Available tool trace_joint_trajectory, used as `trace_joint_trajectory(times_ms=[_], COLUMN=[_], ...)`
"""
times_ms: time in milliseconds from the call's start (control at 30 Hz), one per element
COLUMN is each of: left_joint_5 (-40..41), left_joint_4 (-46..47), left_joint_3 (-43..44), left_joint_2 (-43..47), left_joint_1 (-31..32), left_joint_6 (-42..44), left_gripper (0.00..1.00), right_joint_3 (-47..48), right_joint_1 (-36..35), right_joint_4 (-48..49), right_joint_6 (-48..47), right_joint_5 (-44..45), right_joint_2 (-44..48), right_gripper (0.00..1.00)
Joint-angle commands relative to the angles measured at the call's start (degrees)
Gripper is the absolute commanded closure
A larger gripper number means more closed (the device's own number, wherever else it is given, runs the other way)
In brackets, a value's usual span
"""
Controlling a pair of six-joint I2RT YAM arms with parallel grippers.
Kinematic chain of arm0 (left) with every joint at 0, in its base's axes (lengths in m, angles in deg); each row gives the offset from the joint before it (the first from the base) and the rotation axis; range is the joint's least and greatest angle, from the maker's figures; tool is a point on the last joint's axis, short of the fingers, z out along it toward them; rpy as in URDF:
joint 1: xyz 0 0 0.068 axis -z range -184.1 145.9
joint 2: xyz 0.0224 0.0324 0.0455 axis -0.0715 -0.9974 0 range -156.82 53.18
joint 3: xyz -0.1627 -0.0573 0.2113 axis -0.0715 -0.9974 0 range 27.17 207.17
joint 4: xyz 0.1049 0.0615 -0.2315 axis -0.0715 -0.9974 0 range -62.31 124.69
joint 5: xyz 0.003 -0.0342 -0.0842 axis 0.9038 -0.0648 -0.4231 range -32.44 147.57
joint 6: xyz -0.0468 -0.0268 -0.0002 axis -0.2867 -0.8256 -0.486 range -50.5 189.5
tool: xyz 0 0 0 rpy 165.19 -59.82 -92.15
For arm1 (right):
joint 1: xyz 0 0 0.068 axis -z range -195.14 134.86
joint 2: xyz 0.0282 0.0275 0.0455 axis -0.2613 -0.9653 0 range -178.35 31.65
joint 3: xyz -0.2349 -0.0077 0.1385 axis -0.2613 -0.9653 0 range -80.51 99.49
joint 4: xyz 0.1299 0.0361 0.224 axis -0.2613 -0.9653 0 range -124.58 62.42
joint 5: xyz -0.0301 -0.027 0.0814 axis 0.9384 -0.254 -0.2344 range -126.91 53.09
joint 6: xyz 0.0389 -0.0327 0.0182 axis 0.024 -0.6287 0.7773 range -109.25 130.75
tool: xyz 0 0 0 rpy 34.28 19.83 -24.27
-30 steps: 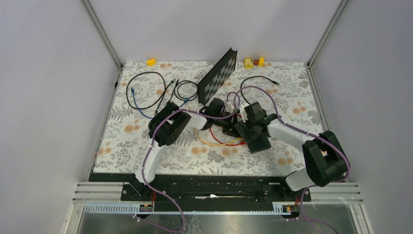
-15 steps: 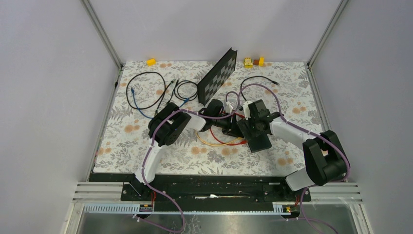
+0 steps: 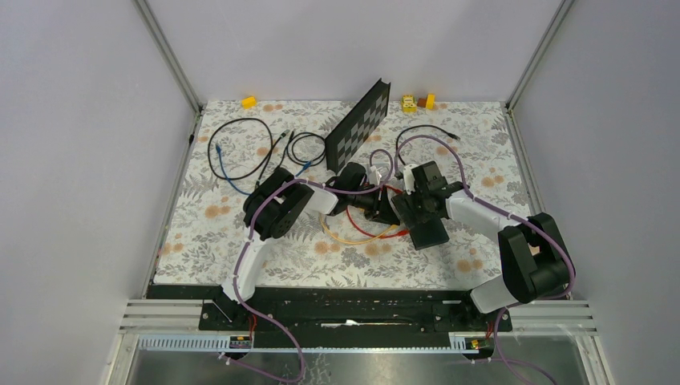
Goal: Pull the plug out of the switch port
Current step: Pull the connector from the switch port.
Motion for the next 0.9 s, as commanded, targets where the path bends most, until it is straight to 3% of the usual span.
trace_joint_trajectory(times_ms=[0,300,500,867], left_joint_5=[3.4,3.8,4.4,3.7], left_joint_4=[-3.1,-5.0,-9.1,-17.1], left_joint_3=[0.4,1.1,1.1,2.6], left_joint_2=[0.6,1.2,3.7,11.0], left_joint_1=[-0.4,-0.4,-0.6,-0.8], left_joint_6=[3.8,6.0,11.7,25.8], left_gripper=[1.0,1.0,1.0,1.0], right_joint_3=[1.1,1.3,1.5,1.9], right_joint_1=[1.5,2.6,3.8,6.5], right_joint_4=[-2.0,-2.0,-2.0,-2.0], right_joint_6=[-0.6,-0.9,-1.2,-4.2], right_joint_5=[-0.6,-0.3,-1.1,-16.2], right_joint_2=[-1.0,-1.1,-0.4,9.0], right_gripper=[0.12,0.12,0.12,0.08])
